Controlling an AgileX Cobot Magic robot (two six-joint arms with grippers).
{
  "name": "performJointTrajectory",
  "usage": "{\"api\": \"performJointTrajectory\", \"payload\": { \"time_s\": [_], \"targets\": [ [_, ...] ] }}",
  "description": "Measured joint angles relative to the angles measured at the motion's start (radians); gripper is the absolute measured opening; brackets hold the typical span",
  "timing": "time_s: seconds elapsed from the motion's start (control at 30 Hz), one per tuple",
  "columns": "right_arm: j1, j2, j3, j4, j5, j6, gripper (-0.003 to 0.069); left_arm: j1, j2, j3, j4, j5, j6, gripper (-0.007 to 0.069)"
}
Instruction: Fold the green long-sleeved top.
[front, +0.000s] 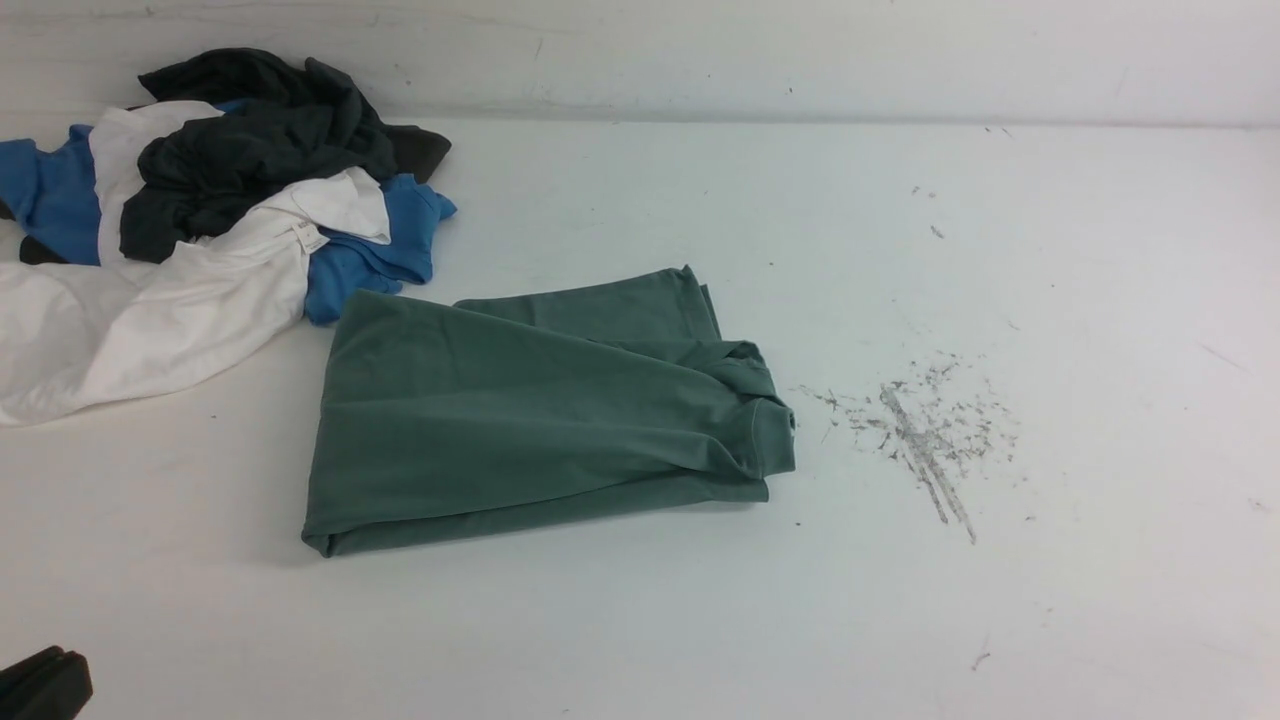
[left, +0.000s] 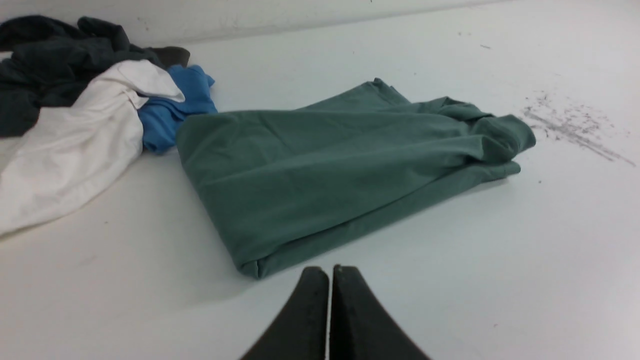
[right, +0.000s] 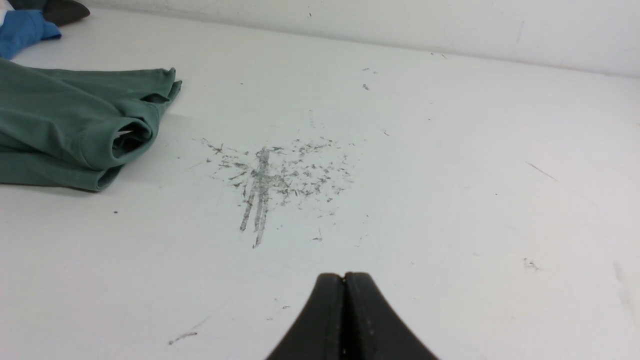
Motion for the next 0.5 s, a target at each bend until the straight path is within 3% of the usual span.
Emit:
{"api": "performJointTrajectory", "payload": {
  "time_s": [0.27, 0.37, 0.5],
  "targets": [
    [0.000, 0.000, 0.000, 0.000, 0.001, 0.000, -0.0015, 0.064, -0.069, 0.195, 0.033, -0.150, 0.008, -0.0004],
    [0.000, 0.000, 0.000, 0.000, 0.001, 0.000, -0.0015, 0.187, -0.078, 0.278, 0.037, -0.238, 0.009, -0.0004],
    [0.000, 0.000, 0.000, 0.000, 0.001, 0.000, -0.0015, 0.294, -0.078, 0.299, 0.037, -0.245, 0.009, -0.0004]
  ]
}}
